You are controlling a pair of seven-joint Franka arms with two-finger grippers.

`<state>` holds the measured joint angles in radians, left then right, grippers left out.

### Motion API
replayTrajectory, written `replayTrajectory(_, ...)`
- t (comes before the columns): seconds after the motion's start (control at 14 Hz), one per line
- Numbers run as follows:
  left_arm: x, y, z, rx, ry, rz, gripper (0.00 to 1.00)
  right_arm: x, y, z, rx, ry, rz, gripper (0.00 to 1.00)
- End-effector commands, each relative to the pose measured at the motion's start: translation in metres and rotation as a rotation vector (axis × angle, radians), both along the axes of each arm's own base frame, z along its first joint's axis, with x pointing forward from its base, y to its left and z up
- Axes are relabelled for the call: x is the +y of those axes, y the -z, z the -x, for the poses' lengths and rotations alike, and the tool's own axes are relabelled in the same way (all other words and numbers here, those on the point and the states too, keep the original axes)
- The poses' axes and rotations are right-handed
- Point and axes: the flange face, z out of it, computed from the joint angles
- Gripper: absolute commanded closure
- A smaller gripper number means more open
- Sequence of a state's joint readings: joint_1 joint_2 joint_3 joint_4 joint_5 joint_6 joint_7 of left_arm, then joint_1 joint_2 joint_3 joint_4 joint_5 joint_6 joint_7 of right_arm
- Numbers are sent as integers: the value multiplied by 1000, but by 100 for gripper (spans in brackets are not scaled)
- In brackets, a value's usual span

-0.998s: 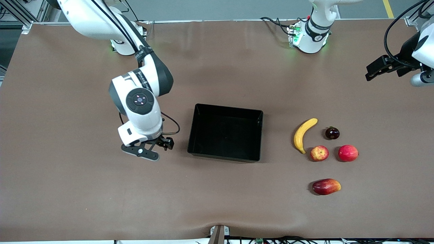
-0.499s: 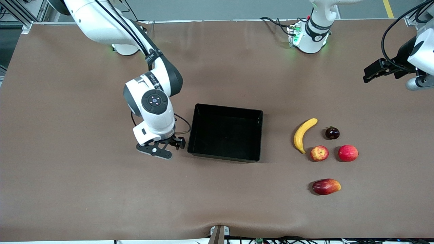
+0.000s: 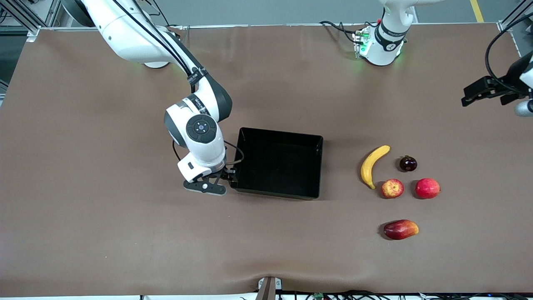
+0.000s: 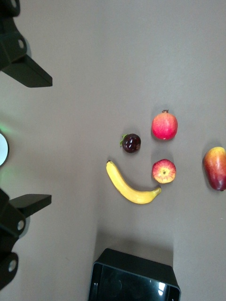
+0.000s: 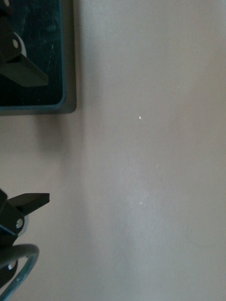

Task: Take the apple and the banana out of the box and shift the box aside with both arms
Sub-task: 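Move the right gripper to the box rim and lower it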

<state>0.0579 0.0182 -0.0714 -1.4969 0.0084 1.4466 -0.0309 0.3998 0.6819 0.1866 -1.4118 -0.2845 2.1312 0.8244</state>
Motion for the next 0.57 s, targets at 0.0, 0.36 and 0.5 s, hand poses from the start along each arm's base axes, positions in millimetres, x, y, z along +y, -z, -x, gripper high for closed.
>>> replayTrajectory(0.0, -1, -4, 0, -15, 14, 3, 0, 15, 17, 2, -15, -83, -5, 0)
replayTrajectory(0.36, -3, -3, 0, -13, 9, 7, 0, 24, 39, 5, -13, -120, -18, 0)
replayTrajectory(0.5, -2, -3, 0, -13, 12, 4, 0, 25, 46, 5, -15, -127, -21, 0)
